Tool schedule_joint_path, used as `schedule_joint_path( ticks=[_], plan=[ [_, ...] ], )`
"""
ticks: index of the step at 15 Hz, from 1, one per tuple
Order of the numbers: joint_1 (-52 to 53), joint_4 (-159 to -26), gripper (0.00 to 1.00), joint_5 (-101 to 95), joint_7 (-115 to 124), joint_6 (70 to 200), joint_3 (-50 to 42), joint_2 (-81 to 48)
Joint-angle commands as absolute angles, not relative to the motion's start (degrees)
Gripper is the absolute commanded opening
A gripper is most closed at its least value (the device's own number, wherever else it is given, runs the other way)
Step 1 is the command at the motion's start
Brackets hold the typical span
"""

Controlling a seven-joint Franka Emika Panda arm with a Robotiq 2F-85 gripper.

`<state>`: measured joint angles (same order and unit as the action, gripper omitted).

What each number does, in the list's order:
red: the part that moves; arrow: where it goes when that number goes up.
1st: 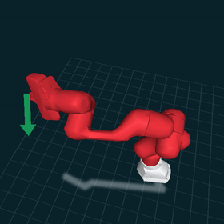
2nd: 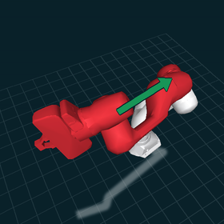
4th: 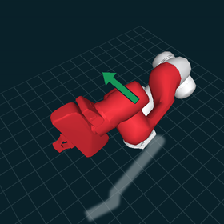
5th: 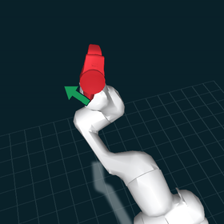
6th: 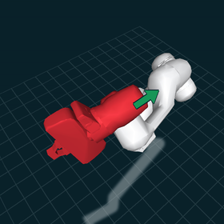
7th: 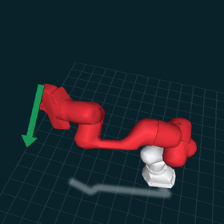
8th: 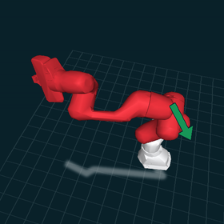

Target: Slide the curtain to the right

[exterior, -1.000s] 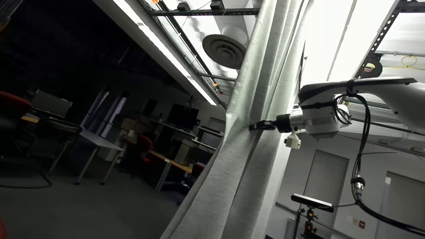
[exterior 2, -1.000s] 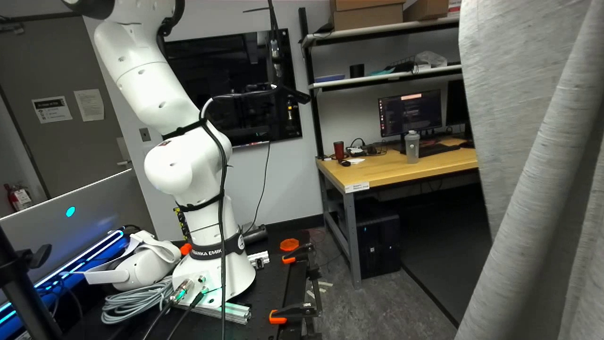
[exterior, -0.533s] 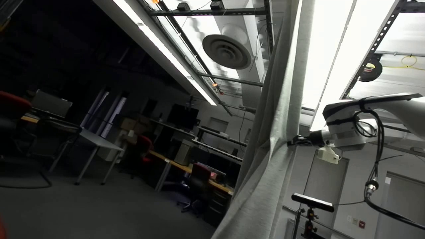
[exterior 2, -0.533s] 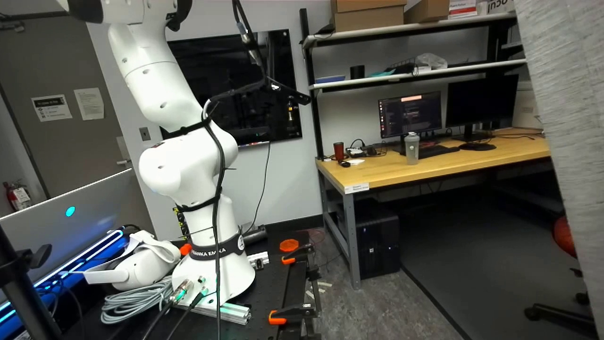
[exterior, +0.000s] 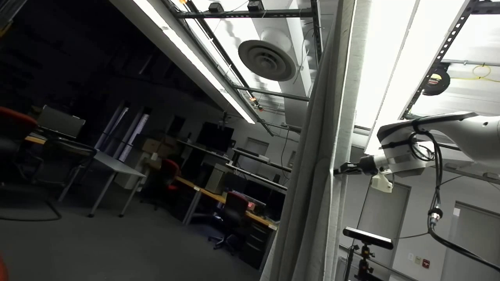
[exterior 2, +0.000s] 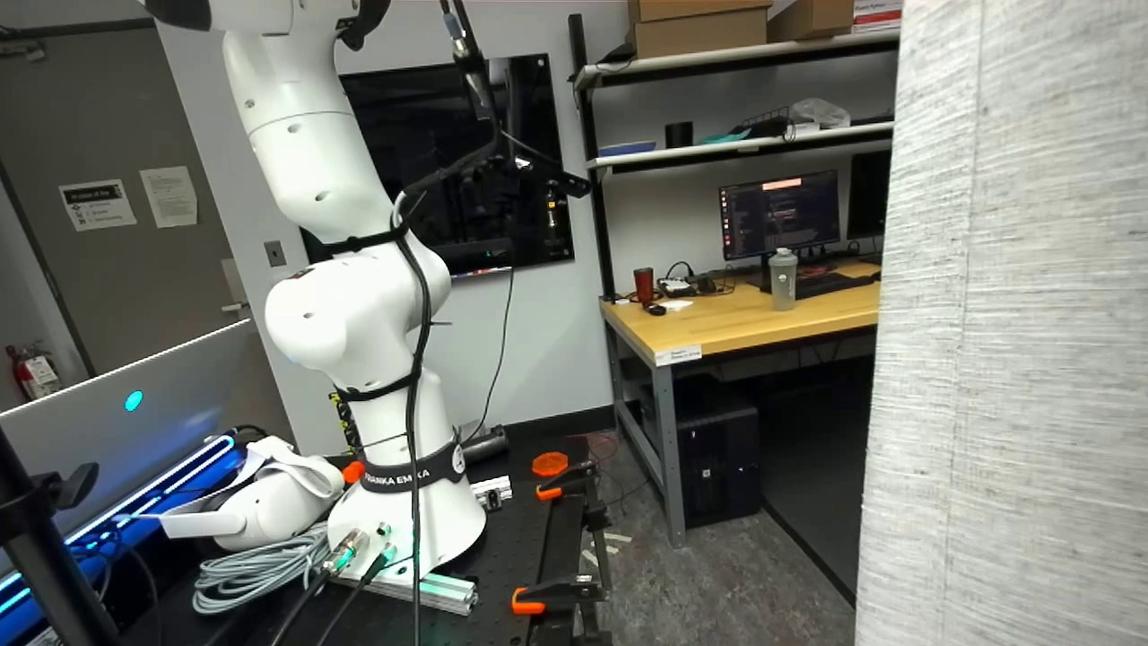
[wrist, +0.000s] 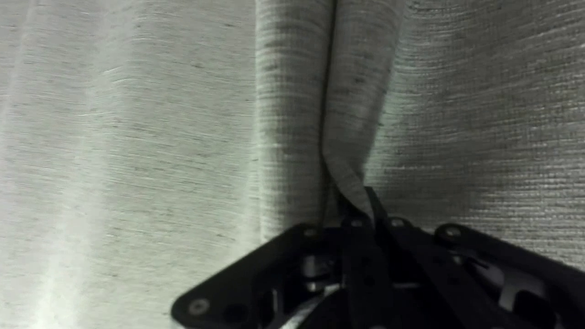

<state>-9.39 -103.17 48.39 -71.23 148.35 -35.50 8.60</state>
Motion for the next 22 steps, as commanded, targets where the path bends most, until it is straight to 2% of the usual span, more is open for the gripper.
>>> schedule_joint_path(
  ticks=[1, 6, 11, 22],
  plan=[
    [-10.1, -103.0, 0.0, 49.8, -74.6, 141.7, -32.4, 7.9],
    [-10.8, -101.8, 0.0, 49.6, -77.6, 127.9, -27.7, 7.7],
    [-14.1, -92.2, 0.0, 50.9, -76.3, 119.7, -28.3, -0.9],
    [-36.9, -69.7, 0.0, 56.2, -62.4, 121.6, -29.4, -16.7]
  ],
)
